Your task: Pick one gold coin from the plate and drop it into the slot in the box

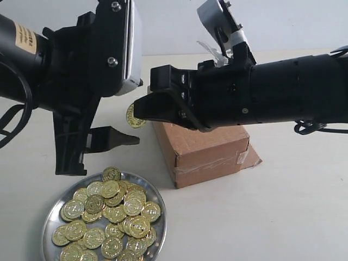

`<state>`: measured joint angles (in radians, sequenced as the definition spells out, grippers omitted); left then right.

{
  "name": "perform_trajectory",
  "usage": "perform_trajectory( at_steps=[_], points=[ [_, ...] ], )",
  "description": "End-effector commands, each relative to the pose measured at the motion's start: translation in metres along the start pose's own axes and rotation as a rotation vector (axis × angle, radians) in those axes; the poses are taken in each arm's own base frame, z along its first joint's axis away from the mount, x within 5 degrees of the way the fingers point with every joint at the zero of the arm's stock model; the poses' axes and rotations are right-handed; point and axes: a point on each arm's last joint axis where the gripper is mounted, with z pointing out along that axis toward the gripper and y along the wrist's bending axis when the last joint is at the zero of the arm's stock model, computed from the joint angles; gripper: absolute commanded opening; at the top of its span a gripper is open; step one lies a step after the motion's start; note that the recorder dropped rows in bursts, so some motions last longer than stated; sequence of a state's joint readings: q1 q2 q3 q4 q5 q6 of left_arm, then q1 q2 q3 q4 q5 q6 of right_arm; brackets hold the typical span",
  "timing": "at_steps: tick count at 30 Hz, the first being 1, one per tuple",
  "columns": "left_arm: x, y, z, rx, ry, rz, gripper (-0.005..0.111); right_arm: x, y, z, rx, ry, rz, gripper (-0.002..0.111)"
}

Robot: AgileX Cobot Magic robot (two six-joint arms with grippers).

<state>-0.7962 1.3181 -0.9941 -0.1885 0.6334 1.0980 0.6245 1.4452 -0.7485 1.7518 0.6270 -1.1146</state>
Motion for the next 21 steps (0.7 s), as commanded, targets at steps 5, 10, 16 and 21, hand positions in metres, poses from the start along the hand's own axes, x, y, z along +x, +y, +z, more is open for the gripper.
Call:
perform_trajectory(
  at_steps=[5, 10, 16, 21],
  points=[
    [0.015, 0.008, -0.026, -0.152, 0.156, -0.078, 0.064, -0.025, -0.018, -0.003, 0.280, -0.169, -0.054, 0.000],
    [0.019, 0.005, -0.054, -0.216, 0.161, -0.182, 0.034, -0.045, -0.027, -0.006, 0.463, -0.259, -0.143, 0.000],
    [0.022, -0.005, -0.087, -0.251, 0.139, -0.300, 0.002, -0.048, -0.048, 0.015, 0.522, -0.212, -0.151, 0.000],
    [0.026, -0.020, -0.111, -0.212, 0.130, -0.362, 0.000, -0.051, -0.066, 0.027, 0.603, -0.204, -0.146, 0.000]
  ],
)
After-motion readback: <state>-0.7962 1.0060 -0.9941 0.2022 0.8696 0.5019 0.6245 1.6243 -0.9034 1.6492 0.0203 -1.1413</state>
